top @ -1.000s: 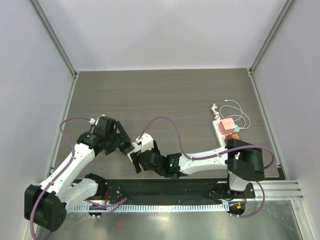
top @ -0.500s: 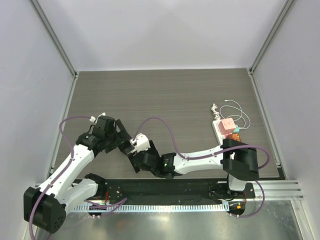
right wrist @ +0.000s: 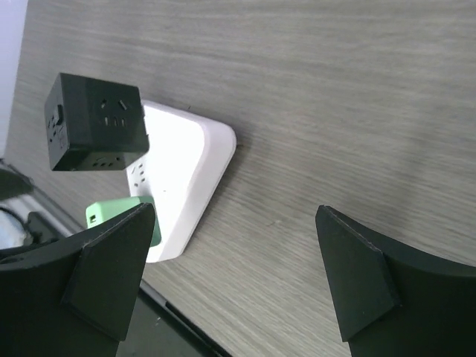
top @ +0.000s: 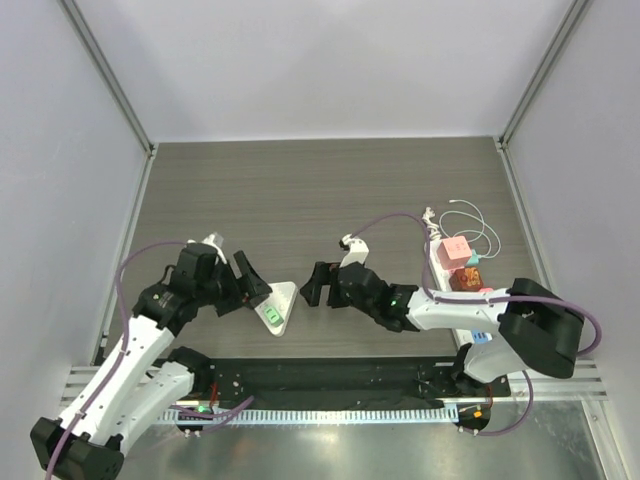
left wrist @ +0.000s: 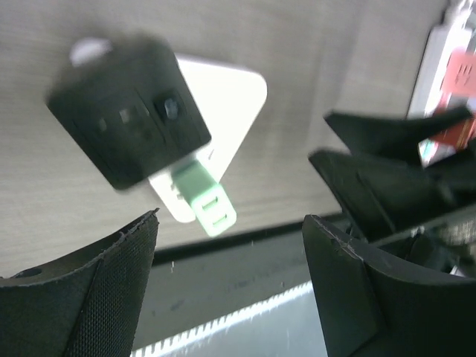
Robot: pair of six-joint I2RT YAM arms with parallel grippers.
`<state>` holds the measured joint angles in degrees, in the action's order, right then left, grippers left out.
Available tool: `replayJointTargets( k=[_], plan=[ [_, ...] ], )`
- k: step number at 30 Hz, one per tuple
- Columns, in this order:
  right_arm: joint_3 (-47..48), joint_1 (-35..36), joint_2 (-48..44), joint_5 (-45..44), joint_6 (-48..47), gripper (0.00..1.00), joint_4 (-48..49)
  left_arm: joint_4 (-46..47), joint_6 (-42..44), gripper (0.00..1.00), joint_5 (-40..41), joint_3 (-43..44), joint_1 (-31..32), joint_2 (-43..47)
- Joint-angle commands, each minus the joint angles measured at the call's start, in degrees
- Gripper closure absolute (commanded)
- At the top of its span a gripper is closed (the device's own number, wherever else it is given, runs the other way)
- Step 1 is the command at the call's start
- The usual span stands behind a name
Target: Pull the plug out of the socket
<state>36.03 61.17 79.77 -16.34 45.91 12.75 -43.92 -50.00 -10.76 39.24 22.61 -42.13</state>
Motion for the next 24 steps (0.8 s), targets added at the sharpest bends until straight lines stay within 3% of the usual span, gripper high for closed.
replayJointTargets(
  k=[1, 6, 13, 16, 24],
  plan=[
    [0.2, -1.5, 1.5, 8.0, 4.2, 0.05, 9.2, -3.3, -2.2, 0.21, -3.3, -0.8, 3.8, 3.1],
    [-0.2, -4.7, 8.8, 15.6, 8.6, 0.05, 18.3, -6.5, -5.3, 0.26, 1.0, -1.7, 8.0, 3.9],
    [-0.3, -6.1, 19.3, 23.2, 13.9, 0.08, 31.5, -0.7, -8.3, 0.28, 0.5, -6.5, 10.8, 2.3],
    [-2.0, -6.9, 23.1, 25.6, 17.3, 0.12, 41.7, 0.8, -8.4, 0.29, 1.2, -6.5, 11.8, 0.6],
    [-2.4, -7.0, 28.7, 27.5, 20.6, 0.22, 48.9, 4.3, -9.0, 0.35, 4.6, -7.3, 15.2, -4.8]
  ],
)
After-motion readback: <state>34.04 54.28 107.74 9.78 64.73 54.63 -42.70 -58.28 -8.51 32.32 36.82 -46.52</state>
